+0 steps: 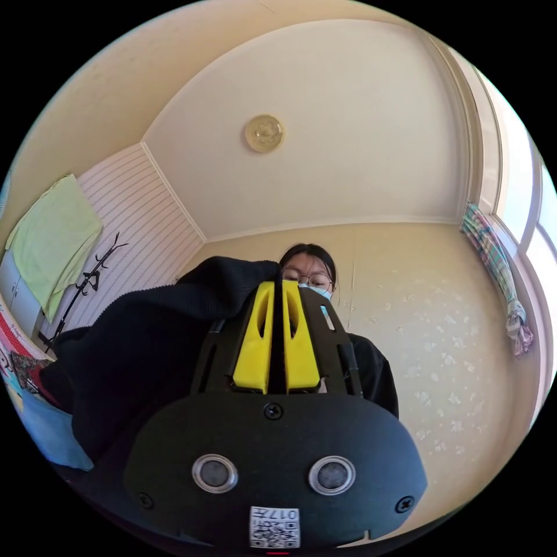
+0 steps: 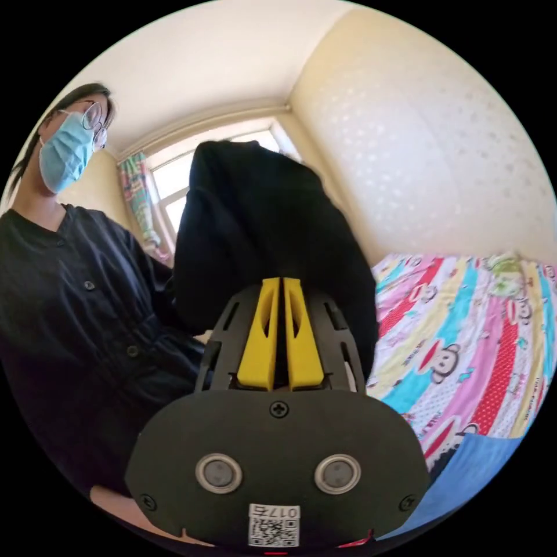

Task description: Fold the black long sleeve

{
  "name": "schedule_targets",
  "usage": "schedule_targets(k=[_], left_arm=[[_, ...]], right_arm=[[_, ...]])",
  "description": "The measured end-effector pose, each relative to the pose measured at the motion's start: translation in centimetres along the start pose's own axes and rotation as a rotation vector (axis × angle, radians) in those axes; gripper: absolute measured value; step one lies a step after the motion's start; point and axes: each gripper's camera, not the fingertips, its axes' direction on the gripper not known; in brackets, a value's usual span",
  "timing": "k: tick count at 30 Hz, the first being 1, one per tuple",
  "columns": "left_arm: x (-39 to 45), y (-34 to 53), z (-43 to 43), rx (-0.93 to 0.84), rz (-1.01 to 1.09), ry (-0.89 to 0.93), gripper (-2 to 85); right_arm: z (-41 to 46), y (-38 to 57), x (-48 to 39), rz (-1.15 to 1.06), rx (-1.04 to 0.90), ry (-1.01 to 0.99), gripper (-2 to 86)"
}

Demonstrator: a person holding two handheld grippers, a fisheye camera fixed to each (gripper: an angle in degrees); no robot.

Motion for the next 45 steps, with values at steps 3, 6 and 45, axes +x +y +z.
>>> schedule_targets(k=[3,6,45], left_arm=[[1.8,0.1,-1.5,0.064,0.047,-0.018,-0.2],[3.0,0.0,-2.4,0.079,0.088,-0.002,-0.1],[4.3,-8.0,6.8,-0.094,0.221,0.275,-0.3]], right_arm=[[-1.0,0.3,-1.2,-0.091,0.132,-0.238,1.3],[-2.3,-0.5,-1.0,-0.107,0.225,-0.335,1.8],[-9.2,-1.6,10.0,-0.032,0.194,-0.008,14.2]])
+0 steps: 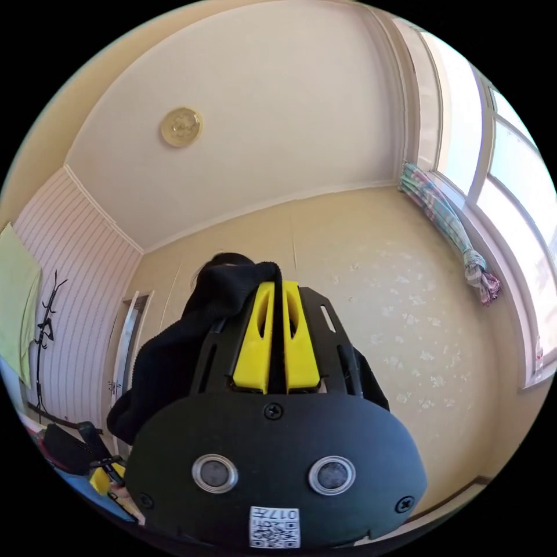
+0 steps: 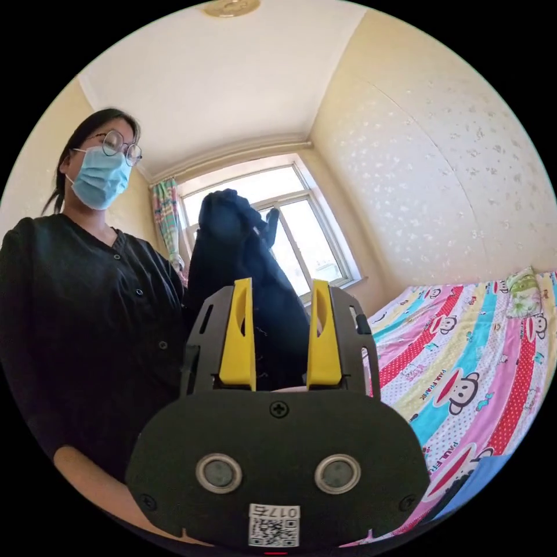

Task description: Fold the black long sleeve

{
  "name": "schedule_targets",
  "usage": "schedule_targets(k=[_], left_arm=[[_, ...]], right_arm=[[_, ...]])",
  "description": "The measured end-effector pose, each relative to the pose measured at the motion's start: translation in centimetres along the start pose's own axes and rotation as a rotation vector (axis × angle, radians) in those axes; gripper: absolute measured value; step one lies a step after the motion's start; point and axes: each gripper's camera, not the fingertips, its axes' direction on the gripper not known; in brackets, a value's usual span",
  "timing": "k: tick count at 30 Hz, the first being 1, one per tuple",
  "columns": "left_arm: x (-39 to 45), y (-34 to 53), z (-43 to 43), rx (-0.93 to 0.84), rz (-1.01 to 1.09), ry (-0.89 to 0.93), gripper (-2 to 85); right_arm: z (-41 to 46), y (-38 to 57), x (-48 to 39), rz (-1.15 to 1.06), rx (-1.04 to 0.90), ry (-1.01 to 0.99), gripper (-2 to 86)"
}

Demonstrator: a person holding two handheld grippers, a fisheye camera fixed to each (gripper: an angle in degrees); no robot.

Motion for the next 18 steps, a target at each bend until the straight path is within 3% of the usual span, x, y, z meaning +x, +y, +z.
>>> schedule_targets(k=[6,15,18], left_arm=[[-2.3,-0.8,0.0,0.020,-0.079,-0.018,-0.4],[-1.7,-1.5,-2.9,0.208,-0.094,-0.120,-0.4],[-1.6,-1.1,-3.9,0.273,-0.114,-0.180,-0.3]], right_arm=[[2.6,0.7,3.2,0.117,-0.041,-0.320,16.4],[0.7,1.0,5.4,0.239,0.206,-0.980,15.7],[1.3,0.4,4.8,0.259,0.077,-0.818,12.5]])
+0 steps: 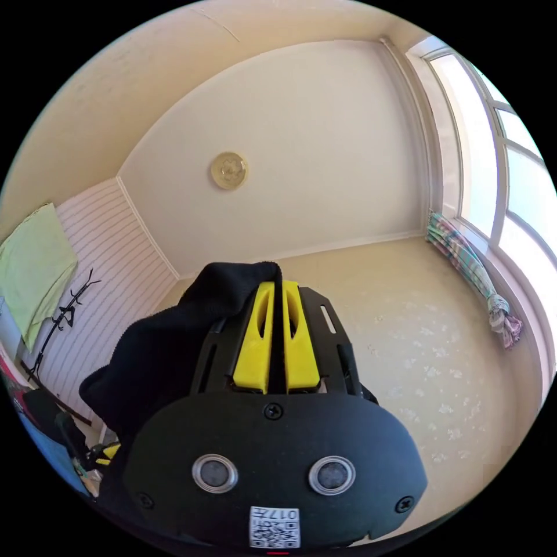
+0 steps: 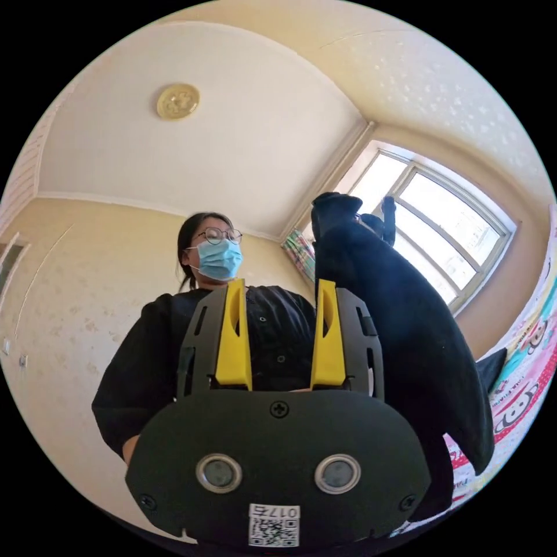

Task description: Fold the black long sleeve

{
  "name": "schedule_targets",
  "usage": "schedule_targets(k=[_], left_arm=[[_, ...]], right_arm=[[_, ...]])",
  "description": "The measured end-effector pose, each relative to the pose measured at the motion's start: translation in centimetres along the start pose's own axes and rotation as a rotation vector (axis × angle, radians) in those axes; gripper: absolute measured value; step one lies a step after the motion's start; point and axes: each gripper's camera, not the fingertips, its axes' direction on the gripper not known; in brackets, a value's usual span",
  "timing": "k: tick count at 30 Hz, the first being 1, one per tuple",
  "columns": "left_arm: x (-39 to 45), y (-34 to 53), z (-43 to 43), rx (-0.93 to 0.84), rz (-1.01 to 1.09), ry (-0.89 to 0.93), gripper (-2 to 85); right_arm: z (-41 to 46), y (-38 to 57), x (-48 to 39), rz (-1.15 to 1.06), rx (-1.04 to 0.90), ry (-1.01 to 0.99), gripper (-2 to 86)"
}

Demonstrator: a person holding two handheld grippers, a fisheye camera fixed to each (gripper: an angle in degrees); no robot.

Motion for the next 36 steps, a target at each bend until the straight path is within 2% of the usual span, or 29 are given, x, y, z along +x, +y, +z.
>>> schedule_targets(k=[1,3,4,5,7,9,11,13,15,21,24,26,29,32,36], left_arm=[[0.0,0.1,-0.3,0.020,-0.009,-0.023,-0.3],[0.0,0.4,-0.8,0.049,-0.019,-0.059,-0.3],[0.2,0.6,-1.1,0.063,-0.024,-0.073,-0.3],[0.4,0.9,-1.2,0.071,-0.024,-0.079,-0.3],[0.9,1.3,-1.4,0.089,-0.021,-0.096,-0.3],[1.5,1.7,-1.5,0.099,-0.009,-0.128,-0.3],[2.2,2.1,-1.1,0.084,-0.005,-0.159,-0.3],[2.6,2.5,-0.6,0.070,0.001,-0.166,-0.3],[2.9,2.9,-0.1,0.062,0.007,-0.161,-0.3],[3.9,3.8,3.7,-0.069,0.030,-0.161,-0.3],[5.4,4.2,7.2,-0.231,0.099,-0.160,-0.3],[6.7,4.9,10.3,-0.357,0.181,-0.084,-0.3],[7.8,6.4,13.3,-0.442,0.315,0.074,-0.2],[7.5,8.2,14.9,-0.435,0.427,0.216,-0.1],[4.2,9.4,16.1,-0.400,0.360,0.266,0.1]], right_arm=[[0.9,-0.2,0.1,0.003,-0.073,0.095,9.0],[1.5,-0.7,0.2,0.006,-0.133,0.155,2.9],[1.2,-0.9,-0.2,-0.034,-0.099,0.148,2.2],[0.8,-0.9,-0.7,-0.069,-0.056,0.142,1.8],[-2.1,-0.7,-2.7,-0.199,0.202,0.119,1.4],[-4.3,-0.5,-3.3,-0.209,0.355,0.097,1.5],[-5.2,-0.3,-3.2,-0.176,0.382,0.156,2.0],[-4.3,-0.1,-2.6,-0.086,0.290,0.372,4.0],[-2.5,0.5,-1.7,-0.054,0.226,0.466,7.2],[2.6,3.7,1.6,-0.065,0.244,0.377,10.0],[4.7,5.5,2.2,-0.078,0.242,0.391,9.9],[6.4,6.8,2.1,-0.108,0.219,0.437,9.9],[10.3,9.0,2.0,-0.172,0.108,0.518,10.3],[15.1,11.0,2.4,-0.221,-0.062,0.539,12.1],[22.3,14.6,3.7,-0.282,-0.281,0.535,15.6]])
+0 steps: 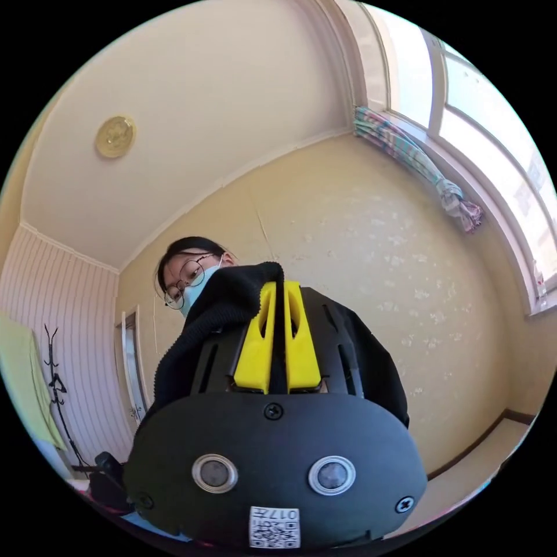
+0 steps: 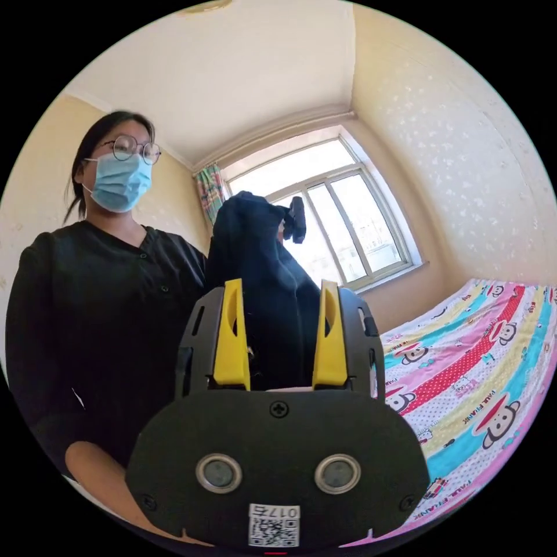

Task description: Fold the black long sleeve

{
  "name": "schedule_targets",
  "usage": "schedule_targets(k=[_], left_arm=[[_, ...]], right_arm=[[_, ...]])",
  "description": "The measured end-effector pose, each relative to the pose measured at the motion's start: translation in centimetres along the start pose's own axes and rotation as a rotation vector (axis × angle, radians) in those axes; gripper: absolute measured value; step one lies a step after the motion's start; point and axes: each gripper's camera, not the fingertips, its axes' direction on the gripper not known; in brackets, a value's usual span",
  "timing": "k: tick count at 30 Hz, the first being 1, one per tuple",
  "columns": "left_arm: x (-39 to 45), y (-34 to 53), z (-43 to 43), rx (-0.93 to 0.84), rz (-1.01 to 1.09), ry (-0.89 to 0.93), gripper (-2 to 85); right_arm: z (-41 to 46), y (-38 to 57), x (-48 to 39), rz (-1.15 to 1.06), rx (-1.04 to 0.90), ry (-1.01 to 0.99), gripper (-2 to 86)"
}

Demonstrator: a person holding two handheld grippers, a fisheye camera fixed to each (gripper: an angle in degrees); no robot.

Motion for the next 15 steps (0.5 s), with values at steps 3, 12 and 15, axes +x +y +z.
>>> schedule_targets(k=[3,12,15], left_arm=[[-3.0,1.1,-0.1,0.030,-0.119,-0.041,0.0],[-0.1,-0.2,-0.4,-0.056,-0.374,-0.723,-0.1],[1.2,0.2,0.1,-0.108,-0.438,-0.957,-0.1]], right_arm=[[4.5,2.1,-1.2,-0.078,-0.127,-0.020,9.0],[0.3,-0.8,-7.4,-0.151,0.073,0.730,4.1],[2.5,-4.7,-10.2,-0.178,0.024,0.873,4.1]])
